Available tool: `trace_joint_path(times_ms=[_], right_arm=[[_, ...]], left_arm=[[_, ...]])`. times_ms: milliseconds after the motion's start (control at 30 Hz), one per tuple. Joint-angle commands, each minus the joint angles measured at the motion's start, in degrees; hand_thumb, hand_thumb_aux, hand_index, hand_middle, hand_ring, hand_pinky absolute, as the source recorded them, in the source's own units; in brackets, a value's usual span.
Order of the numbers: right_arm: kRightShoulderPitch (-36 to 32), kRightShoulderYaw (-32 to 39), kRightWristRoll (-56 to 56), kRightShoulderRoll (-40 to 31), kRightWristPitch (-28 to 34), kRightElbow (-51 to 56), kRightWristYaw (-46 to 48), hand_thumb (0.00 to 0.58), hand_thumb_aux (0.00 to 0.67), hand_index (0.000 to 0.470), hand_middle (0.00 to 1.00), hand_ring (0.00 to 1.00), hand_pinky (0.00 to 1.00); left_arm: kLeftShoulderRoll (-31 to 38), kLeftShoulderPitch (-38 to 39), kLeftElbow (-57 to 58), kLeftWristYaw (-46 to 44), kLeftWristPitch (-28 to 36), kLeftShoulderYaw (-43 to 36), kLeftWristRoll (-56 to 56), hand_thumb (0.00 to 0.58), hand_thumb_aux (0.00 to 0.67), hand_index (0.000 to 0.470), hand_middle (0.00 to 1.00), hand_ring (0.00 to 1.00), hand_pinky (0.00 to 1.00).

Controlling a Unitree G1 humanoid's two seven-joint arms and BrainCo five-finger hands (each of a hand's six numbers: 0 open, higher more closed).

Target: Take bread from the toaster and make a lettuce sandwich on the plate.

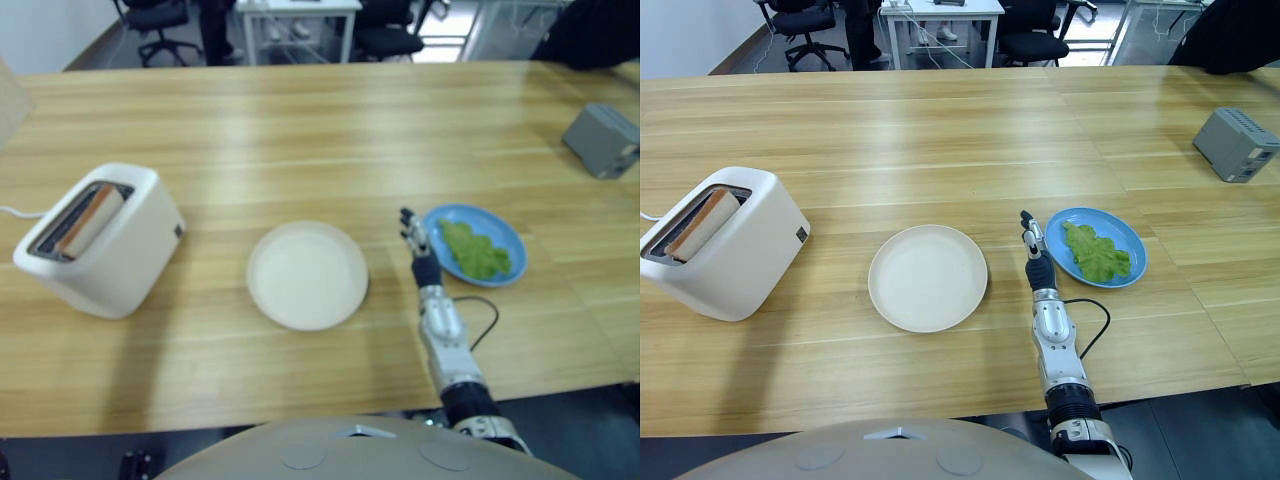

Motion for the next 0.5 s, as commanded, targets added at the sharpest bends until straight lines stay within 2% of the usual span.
trace_joint_path(times_ms=[33,200,300,500], right_arm=[[-0.42,-0.52,0.55,0.04,0.69,0.76,-0.07,0.0,0.0,0.0,0.0,0.0,0.0],[-0.78,-0.76,0.64,-0.21,0.79,0.83,-0.13,0.0,0.0,0.0,0.0,0.0,0.0],[-0.79,-1.05,0.84,-0.52,0.89,0.7,-0.08,0.0,0.0,0.0,0.0,0.0,0.0],[-0.9,-1.43,1.02,-0.7,1.13,0.92,-0.12,0.0,0.0,0.0,0.0,0.0,0.0]], left_arm=[[-4.37,-4.78,-4.73,-6.27,-0.7,-6.38,-11.58,0.58,0.67,0.46,1.0,1.0,1.0],[-12.19,-10.86,-6.84,-18.18,1.77,-19.59,-26.15,0.58,0.67,0.46,1.0,1.0,1.0],[-16.17,-13.75,-5.33,-24.14,3.4,-28.04,-28.78,0.58,0.67,0.46,1.0,1.0,1.0],[-22.31,-18.11,13.28,-38.13,1.65,-43.53,-26.96,0.58,0.67,0.46,1.0,1.0,1.0]])
